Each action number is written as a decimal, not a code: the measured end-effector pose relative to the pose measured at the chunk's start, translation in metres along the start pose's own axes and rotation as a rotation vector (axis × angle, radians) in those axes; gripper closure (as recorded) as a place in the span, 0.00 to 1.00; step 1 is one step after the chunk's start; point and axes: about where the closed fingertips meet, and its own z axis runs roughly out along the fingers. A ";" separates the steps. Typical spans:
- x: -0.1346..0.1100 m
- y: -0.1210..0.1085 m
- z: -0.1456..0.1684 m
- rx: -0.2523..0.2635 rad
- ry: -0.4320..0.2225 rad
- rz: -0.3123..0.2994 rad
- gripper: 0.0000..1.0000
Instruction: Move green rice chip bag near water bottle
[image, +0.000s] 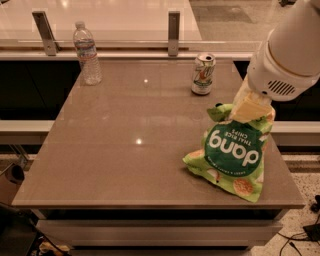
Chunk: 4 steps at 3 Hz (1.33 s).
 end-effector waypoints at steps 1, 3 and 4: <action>-0.021 -0.020 -0.024 0.053 0.012 -0.050 1.00; -0.103 -0.063 -0.074 0.170 -0.053 -0.208 1.00; -0.148 -0.083 -0.081 0.226 -0.087 -0.268 1.00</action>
Offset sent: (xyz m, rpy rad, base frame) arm 0.0658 0.0661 0.1179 -0.0967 -0.1968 0.1730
